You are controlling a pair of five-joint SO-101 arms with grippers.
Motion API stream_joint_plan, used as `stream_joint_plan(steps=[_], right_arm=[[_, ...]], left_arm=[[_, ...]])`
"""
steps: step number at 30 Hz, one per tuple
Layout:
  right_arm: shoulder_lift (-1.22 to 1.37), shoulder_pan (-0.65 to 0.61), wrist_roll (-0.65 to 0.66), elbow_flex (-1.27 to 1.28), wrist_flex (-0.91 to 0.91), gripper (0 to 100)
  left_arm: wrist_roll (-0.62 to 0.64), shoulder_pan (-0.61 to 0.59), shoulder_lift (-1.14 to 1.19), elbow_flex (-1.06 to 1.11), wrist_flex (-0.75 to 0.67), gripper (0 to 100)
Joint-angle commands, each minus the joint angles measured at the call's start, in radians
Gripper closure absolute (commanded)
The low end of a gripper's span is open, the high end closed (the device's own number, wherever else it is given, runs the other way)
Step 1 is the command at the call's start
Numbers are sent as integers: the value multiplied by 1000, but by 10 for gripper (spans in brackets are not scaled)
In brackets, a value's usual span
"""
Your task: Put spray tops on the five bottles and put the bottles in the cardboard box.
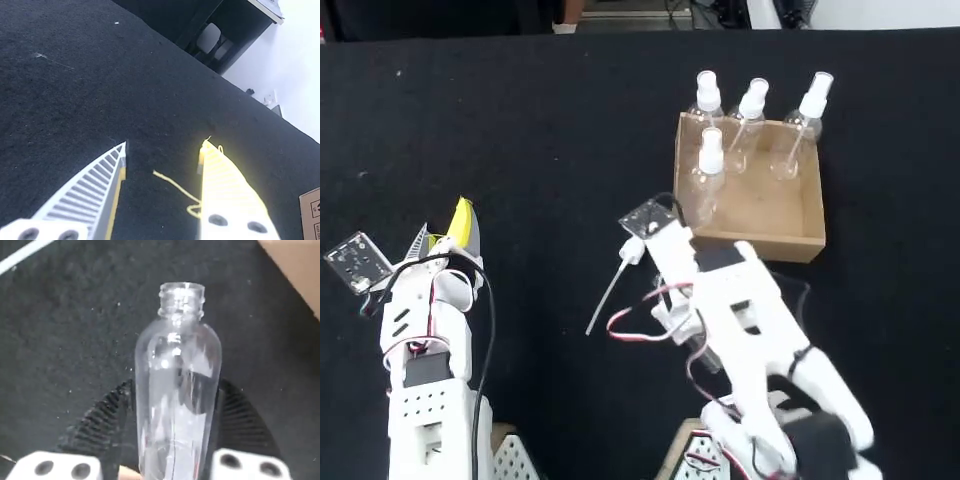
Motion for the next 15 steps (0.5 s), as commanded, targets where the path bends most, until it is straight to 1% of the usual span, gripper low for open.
stream_joint_plan(steps=[1,9,15], right_arm=[[74,-11,55,-101,5,790],[160,-15,60,-62,-170,789],[150,-15,54,-42,-221,789]], left_arm=[[-8,12,-3,-41,-25,770],[-8,12,-5,-41,-25,770],[-8,12,-5,-41,-25,770]])
